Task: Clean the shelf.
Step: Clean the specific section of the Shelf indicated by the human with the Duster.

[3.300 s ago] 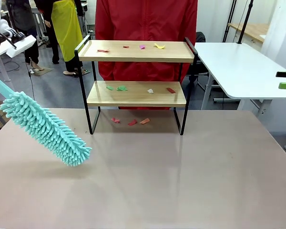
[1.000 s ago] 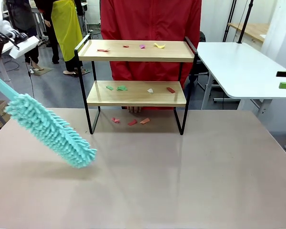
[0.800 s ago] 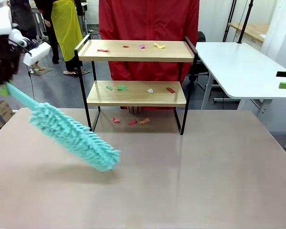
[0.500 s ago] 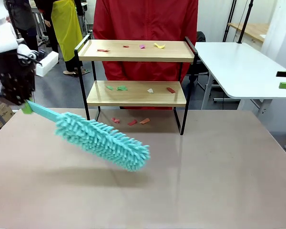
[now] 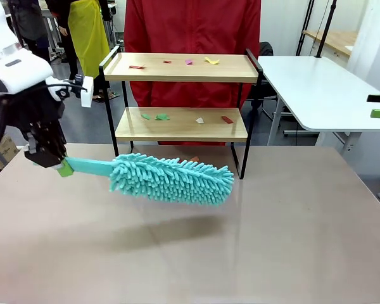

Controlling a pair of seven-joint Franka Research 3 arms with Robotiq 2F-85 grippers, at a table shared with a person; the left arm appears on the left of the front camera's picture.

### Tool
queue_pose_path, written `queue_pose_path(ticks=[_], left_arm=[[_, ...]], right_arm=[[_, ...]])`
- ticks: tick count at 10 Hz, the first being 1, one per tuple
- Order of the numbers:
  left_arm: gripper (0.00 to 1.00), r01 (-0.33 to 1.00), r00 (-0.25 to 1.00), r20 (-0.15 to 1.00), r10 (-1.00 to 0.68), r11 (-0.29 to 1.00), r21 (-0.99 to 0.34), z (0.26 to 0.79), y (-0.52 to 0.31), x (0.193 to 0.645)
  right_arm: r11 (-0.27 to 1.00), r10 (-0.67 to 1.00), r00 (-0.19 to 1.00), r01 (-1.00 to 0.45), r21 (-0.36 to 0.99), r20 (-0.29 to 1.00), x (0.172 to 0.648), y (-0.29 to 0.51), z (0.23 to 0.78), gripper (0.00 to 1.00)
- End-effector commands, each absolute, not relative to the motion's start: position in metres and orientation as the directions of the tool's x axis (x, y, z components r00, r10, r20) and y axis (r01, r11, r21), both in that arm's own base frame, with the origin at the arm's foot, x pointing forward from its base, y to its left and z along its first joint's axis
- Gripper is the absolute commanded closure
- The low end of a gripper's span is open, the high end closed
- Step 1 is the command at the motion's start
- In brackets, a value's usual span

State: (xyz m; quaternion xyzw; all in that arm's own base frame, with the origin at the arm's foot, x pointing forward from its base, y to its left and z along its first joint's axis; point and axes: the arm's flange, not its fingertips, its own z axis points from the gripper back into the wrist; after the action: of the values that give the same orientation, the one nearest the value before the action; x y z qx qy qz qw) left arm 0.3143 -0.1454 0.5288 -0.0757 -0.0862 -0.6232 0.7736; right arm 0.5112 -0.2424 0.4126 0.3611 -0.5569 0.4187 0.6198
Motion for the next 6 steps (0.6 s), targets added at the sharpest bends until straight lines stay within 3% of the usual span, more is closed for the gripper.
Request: queue_pose_path(ticks=[1,6], left_arm=[[0.87,0.972,0.235,0.261,-0.936,0.233,-0.038,0.511,-0.155,0.314],[0.87,0.975,0.221,0.220,-0.950,0.217,-0.042,0.513,-0.155,0.314]], right_arm=[[0.387,0.116,0.025,-0.922,-0.022,0.993,0.510,-0.241,0.415,0.00],[0.387,0.116,0.025,-0.922,-0.022,0.993,0.510,-0.241,0.415,0.00]])
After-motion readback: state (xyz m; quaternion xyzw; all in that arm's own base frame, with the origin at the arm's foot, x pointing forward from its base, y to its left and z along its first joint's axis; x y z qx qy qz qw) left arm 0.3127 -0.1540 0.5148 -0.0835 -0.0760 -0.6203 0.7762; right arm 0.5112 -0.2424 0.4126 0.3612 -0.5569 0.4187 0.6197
